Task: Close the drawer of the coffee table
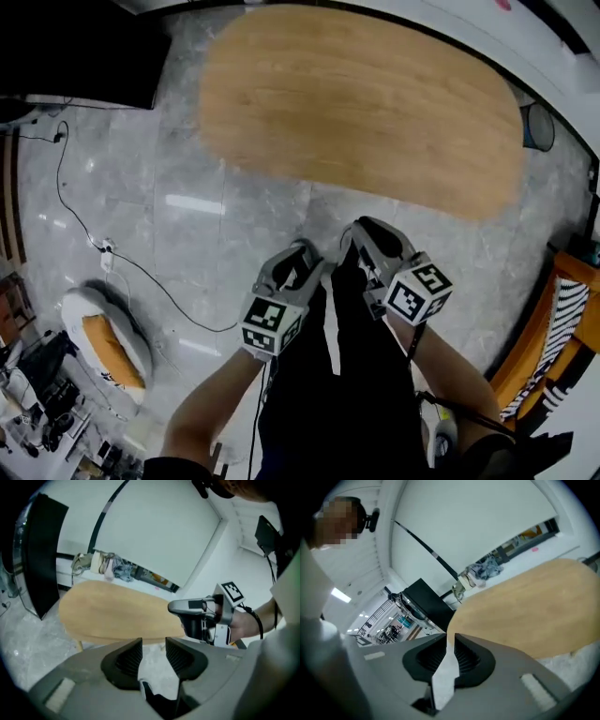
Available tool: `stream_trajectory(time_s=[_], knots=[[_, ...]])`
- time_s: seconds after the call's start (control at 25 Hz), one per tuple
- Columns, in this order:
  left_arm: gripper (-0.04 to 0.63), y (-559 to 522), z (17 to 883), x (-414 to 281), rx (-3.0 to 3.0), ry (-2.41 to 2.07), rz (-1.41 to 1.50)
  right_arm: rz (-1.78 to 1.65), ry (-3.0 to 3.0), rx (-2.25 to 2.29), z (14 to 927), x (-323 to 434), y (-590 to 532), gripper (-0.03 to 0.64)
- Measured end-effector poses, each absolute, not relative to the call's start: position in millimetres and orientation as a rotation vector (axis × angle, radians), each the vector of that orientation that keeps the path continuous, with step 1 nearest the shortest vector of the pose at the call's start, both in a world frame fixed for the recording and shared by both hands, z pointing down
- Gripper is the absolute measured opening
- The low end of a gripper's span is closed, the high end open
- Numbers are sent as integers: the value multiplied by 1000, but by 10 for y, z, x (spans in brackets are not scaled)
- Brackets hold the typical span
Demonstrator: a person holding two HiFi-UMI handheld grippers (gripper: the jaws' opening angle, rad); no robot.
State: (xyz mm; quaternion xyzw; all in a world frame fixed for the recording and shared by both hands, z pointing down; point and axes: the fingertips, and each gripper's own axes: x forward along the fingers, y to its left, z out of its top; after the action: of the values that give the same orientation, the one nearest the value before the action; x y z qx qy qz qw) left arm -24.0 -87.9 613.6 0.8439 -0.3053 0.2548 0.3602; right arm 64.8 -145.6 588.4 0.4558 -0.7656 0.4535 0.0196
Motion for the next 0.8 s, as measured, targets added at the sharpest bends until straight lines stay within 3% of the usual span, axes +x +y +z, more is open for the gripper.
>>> stream_trajectory(time_s=[0.28,0.52,0.68,0.8], knots=[[148,-1670,4138,-510,2366,-1159,432,796,-2578,1526,3904,834,-1647,41],[96,-1515,2619,-461,2523,-1213,276,673,-2643,1647,2498,1001,-1549,18],[8,-1613,1879,-440,2607,-1255,183,572,-2715,1673,1781,1010,-1661,6],[3,-1690,1429,-524,2618,-1308,90,483,-2768,1672,1339,950,-1675,3]])
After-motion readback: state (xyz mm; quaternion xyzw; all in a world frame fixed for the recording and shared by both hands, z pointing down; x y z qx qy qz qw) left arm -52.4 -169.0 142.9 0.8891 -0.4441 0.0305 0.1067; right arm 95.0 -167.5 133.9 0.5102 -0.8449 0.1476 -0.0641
